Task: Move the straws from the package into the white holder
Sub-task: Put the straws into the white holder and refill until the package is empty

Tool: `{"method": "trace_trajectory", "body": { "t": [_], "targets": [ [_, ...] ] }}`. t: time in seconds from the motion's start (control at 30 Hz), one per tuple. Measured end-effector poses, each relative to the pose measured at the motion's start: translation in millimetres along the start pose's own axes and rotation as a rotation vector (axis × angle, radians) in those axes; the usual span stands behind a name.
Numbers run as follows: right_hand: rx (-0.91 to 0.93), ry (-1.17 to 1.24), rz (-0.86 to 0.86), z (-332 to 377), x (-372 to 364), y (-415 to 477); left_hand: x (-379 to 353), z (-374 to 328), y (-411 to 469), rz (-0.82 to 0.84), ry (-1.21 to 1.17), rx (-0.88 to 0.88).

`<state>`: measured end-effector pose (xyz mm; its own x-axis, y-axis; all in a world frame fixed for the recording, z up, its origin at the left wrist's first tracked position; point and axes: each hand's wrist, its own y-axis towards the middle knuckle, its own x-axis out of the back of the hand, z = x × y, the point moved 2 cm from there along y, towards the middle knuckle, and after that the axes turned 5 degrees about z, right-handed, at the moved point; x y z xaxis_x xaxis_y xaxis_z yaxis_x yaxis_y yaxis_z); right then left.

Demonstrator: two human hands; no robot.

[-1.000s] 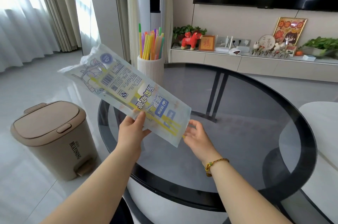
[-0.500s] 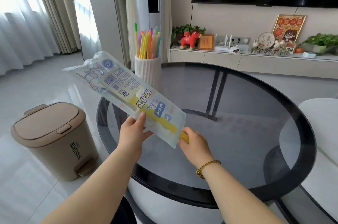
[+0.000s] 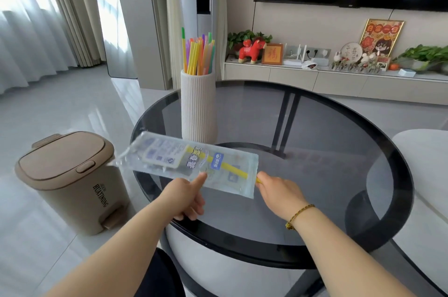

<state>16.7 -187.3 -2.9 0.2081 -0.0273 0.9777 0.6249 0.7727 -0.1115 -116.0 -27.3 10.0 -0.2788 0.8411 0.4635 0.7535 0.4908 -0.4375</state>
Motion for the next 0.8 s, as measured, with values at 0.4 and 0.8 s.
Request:
{"method": "trace_trajectory", "body": {
  "t": [0.4, 0.8],
  "targets": [
    [0.100, -0.227, -0.037, -16, 12, -21, -29, 11, 18, -0.289, 0.788, -0.521],
    [0.049, -0.780, -0.260, -65, 103, -64, -31, 14, 30, -0.192, 0.795, -0.402]
  ]
}}
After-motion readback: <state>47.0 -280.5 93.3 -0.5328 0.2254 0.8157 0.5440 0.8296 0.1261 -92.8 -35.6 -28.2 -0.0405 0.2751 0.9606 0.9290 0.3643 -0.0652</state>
